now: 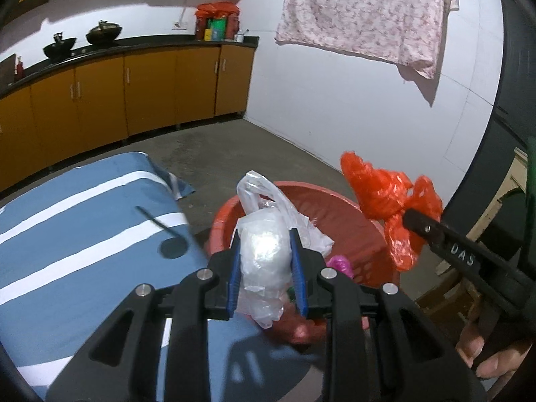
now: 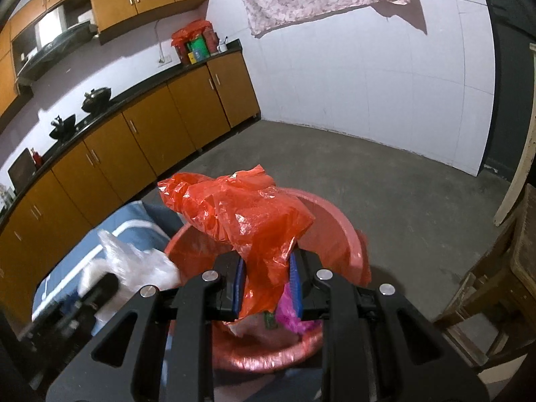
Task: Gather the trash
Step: 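Open both tools to drop the white and red bags into the basket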
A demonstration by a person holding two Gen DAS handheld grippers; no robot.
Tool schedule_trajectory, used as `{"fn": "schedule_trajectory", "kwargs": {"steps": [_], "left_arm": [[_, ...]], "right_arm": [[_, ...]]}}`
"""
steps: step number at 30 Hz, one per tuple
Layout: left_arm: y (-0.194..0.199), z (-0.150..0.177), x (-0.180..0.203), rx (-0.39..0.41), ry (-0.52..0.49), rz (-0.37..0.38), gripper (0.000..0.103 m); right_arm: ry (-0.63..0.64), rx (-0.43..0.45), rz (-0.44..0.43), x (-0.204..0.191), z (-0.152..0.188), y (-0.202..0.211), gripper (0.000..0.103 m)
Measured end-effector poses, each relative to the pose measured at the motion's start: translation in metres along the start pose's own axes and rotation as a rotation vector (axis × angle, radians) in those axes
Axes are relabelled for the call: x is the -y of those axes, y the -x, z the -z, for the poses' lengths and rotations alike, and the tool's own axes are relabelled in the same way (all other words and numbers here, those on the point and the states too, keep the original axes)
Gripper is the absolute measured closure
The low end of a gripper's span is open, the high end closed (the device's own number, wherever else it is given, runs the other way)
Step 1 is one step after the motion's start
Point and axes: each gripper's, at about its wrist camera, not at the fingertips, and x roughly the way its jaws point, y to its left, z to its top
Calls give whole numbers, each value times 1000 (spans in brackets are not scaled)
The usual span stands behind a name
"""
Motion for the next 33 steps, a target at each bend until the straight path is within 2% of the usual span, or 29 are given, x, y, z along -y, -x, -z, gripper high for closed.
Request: {"fn": "schedule_trajectory", "kwargs": {"steps": [3,4,5,6,7,11,14,15,16,17,18,22,25,28,33], "left_arm": [[-16,-5,5,-14,0,17,72],[-21,-7,8,-15,0,15,68],[-26,-8,8,-19,2,12,58],[-29,-7,7,-21,7,11,55],[-32,-7,6,-26,15,10,52],[-31,1,-9,-44,34,-6,49],[-17,9,-24,-34,42,-42,41],[-11,11,-28,-26,46,-53,39],[-1,13,-33,-12,48,-71,31],[10,17,-38,6,51,-95,23],[23,20,-43,27,55,-119,20],[72,34,-58,90,55,-193,6],[105,43,-63,128,50,-257,4],[145,58,-70,165,59,-322,4],[193,80,-79,206,88,-410,4]], "right_arm": [[-20,5,-24,0,-6,-5,80],[-26,6,-35,0,-9,-8,76],[-31,6,-42,-1,-10,-9,73],[-31,5,-48,-1,-11,-10,69],[-27,4,-53,-1,-10,-10,65],[-13,-1,-41,0,-4,-7,58],[4,4,-15,2,5,3,42],[16,12,-7,2,8,8,35],[42,29,5,0,15,17,25],[59,42,11,-2,18,23,22],[79,57,18,-4,22,30,16],[187,143,55,-20,44,68,6],[267,205,103,-33,55,93,2],[316,244,129,-42,65,116,2],[339,266,90,-50,78,144,2]]}}
